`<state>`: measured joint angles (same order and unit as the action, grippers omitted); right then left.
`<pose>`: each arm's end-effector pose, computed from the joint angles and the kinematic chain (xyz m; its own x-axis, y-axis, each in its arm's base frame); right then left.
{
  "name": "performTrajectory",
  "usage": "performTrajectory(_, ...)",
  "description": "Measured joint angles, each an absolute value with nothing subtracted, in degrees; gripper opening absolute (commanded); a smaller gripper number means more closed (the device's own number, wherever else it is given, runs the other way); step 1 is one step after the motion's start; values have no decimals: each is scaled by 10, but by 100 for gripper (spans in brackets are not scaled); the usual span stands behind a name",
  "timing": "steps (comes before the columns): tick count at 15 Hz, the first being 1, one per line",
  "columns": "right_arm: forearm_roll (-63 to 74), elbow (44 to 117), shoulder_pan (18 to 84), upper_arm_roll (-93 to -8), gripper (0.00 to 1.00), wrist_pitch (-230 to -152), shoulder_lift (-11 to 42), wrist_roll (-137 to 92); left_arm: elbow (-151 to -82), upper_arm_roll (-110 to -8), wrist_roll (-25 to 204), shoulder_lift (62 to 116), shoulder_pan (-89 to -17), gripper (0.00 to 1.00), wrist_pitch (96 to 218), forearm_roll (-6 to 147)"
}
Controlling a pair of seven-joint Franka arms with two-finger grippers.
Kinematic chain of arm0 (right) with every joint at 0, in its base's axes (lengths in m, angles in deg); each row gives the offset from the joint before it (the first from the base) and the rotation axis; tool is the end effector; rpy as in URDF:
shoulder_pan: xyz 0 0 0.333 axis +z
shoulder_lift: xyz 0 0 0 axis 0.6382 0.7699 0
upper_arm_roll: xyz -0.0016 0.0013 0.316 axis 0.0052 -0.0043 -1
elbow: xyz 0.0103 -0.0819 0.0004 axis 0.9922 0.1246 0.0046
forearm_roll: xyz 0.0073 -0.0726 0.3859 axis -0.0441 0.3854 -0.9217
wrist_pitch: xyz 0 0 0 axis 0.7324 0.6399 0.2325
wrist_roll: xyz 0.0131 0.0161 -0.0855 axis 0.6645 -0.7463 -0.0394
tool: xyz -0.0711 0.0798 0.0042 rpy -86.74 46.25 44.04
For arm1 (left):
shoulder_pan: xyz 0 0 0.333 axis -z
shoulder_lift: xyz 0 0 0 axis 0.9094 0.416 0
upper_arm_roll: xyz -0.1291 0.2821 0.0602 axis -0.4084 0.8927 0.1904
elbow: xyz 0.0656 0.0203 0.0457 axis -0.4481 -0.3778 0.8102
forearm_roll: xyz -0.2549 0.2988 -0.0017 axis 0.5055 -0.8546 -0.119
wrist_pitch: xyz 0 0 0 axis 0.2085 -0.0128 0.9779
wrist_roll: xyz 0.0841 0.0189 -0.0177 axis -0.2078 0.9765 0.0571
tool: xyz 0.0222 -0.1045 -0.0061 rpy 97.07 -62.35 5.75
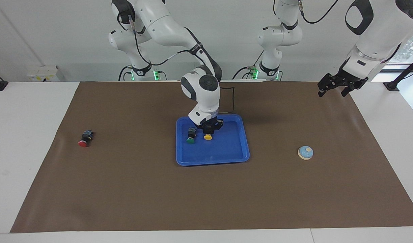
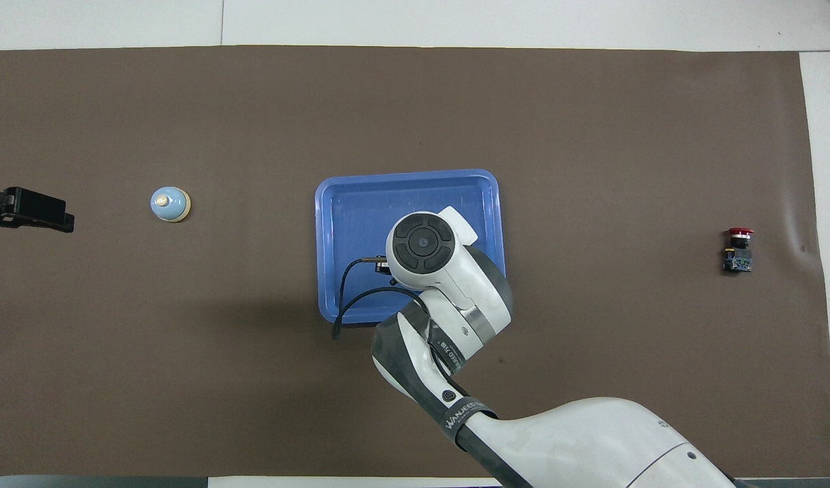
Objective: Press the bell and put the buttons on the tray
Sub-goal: 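Carry the yellow button over the tray and release it, then move the right gripper to the red button and grasp it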
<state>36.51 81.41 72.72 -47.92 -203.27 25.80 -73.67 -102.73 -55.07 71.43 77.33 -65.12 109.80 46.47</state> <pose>0.5120 0.3922 0.2932 0.9945 -0.1015 -0.0245 -0.1020 -0.9946 -0.0188 0.5443 0.0003 0.5970 0.9979 -0.0426 -0.0485 -0.0415 -0.9989 0.0233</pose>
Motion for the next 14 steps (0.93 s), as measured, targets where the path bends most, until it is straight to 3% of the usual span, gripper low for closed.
performTrajectory(6, 365, 803, 722, -474, 100, -1987, 241, -761, -1027, -551, 714, 773, -651, 100, 1098, 465)
performTrajectory(10, 366, 787, 682, -470, 100, -1881, 172, -751, -1027, -551, 714, 773, -651, 100, 1098, 465)
performTrajectory(14, 370, 787, 590, -468, 100, -1782, 99, -646, -1027, -551, 714, 773, -651, 100, 1098, 465)
